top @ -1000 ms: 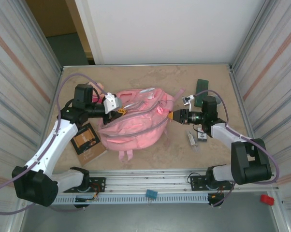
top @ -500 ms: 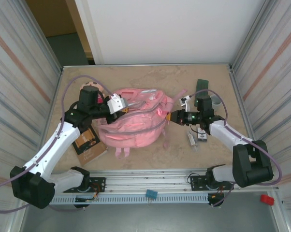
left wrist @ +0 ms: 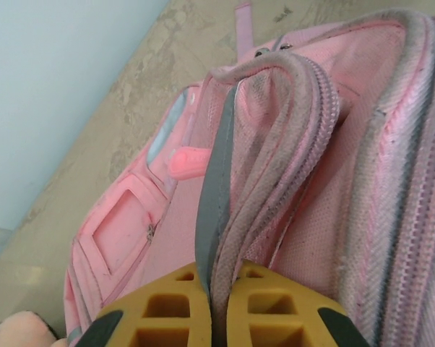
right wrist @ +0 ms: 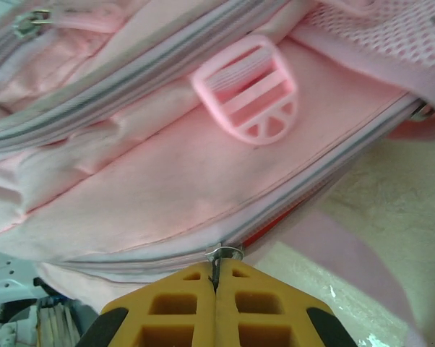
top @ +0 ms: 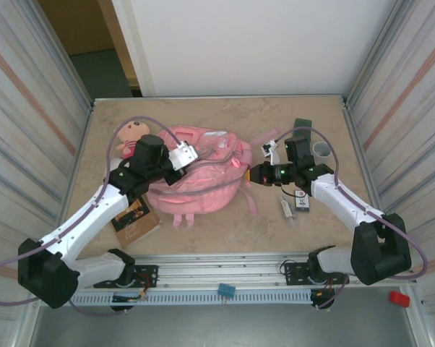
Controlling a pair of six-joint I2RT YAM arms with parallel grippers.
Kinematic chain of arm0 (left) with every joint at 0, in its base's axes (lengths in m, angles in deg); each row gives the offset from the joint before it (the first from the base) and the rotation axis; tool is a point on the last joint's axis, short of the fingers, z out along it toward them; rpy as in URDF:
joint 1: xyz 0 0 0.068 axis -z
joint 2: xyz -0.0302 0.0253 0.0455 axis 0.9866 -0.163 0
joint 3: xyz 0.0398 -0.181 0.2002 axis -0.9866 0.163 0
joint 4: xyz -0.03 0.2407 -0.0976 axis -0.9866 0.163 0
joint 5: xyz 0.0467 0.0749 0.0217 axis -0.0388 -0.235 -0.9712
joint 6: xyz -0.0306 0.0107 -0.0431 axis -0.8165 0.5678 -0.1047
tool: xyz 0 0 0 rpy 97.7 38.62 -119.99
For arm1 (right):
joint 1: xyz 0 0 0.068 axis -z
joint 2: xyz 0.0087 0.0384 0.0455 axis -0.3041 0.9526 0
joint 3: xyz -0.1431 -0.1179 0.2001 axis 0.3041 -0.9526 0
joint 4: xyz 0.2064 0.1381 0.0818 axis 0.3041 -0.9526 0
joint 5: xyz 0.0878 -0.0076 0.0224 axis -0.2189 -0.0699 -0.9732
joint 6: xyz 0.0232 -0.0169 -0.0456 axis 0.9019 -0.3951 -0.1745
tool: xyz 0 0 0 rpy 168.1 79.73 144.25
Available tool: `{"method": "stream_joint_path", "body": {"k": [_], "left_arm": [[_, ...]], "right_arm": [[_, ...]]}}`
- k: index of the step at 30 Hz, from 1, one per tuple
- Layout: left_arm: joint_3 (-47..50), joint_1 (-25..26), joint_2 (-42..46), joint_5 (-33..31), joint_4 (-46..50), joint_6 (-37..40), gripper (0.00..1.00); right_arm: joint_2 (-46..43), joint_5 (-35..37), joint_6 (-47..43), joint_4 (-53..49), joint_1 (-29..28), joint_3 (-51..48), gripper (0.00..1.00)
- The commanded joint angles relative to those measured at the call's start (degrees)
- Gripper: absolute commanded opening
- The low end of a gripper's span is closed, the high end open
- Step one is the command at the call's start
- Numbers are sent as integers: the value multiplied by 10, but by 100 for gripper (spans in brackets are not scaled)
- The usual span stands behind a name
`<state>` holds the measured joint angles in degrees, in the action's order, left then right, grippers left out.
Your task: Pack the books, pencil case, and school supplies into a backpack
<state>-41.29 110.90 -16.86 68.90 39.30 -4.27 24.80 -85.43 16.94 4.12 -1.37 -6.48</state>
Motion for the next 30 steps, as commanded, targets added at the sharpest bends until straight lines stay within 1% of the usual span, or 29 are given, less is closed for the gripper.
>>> {"method": "stream_joint_path", "body": {"k": [1,6,10,13,15,17,19,21,24,25,26,27,30], "left_arm": [[8,-5,-5,-103,-51,-62,0],[25,26,-21,-117,-85,-112,0],[33,30,-29,-103,-108,-148,0],[32,30,-34,-109,-120,-179,0],[25,30,-40,-116,-120,-218,0],[18,33,-49,-115,-122,-267,0],[13,42,-62,-114,-130,-296,0],[12,59,-74,-113,-147,-303,0],[14,69,-84,-78,-174,-290,0],[15,69,-85,-64,-178,-283,0],[15,69,-84,-51,-184,-271,0],[15,68,-82,-33,-185,-251,0],[21,63,-68,31,-183,-195,0]], "right_arm": [[-6,-45,3,-45,-13,21,2],[1,-58,35,11,-70,24,0],[7,-53,58,38,-87,21,0],[3,-48,90,69,-99,14,0],[-1,-29,113,86,-120,13,0],[-2,11,131,82,-143,18,0],[0,44,166,101,-163,15,0],[9,62,205,142,-185,7,0],[30,74,228,175,-209,5,0],[34,72,234,185,-210,4,4],[32,70,245,201,-205,-7,13],[26,71,263,221,-194,-23,23],[10,64,323,286,-147,-74,47]]}}
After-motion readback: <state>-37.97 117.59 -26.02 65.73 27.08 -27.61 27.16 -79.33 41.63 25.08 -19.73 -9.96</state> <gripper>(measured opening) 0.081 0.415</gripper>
